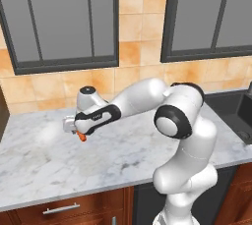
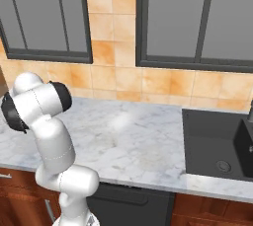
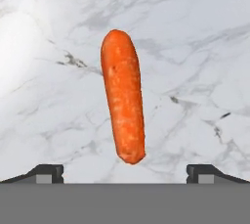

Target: Place the two vegetables and bowl onto the tray for setting up a vegetable dip station.

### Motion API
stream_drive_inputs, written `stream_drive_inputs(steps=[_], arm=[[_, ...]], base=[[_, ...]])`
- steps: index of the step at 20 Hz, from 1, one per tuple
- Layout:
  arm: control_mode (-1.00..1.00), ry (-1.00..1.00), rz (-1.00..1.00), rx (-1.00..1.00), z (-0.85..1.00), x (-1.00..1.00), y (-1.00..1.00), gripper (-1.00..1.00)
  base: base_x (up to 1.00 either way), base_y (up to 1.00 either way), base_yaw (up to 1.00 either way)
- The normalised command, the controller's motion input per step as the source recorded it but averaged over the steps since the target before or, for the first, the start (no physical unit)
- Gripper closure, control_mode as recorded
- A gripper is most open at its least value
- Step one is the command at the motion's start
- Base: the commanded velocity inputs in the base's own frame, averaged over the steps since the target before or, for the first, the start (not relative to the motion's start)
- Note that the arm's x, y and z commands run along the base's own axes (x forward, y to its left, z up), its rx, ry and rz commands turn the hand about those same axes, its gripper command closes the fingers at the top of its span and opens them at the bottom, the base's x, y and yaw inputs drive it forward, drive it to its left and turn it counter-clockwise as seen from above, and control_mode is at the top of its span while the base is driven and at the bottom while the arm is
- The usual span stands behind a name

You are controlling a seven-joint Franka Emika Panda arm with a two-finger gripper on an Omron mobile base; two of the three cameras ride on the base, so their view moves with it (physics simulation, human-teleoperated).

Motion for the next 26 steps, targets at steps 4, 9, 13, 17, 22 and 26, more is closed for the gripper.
stream_drive_inputs(steps=[4,9,13,17,22,26], arm=[[-1.0,0.0,0.0,0.0,-0.12,0.33,0.0,-1.0],[-1.0,0.0,0.0,0.0,-0.16,0.28,0.02,-1.0],[-1.0,0.0,0.0,0.0,-0.28,0.19,0.05,-1.0],[-1.0,0.0,0.0,0.0,-0.29,0.22,0.07,-1.0],[-1.0,0.0,0.0,0.0,-0.33,0.12,0.05,-1.0],[-1.0,0.0,0.0,0.0,-0.31,0.1,0.12,-1.0]], base=[[0.0,0.0,0.0],[0.0,0.0,0.0],[0.0,0.0,0.0],[0.0,0.0,0.0],[0.0,0.0,0.0],[0.0,0.0,0.0]])
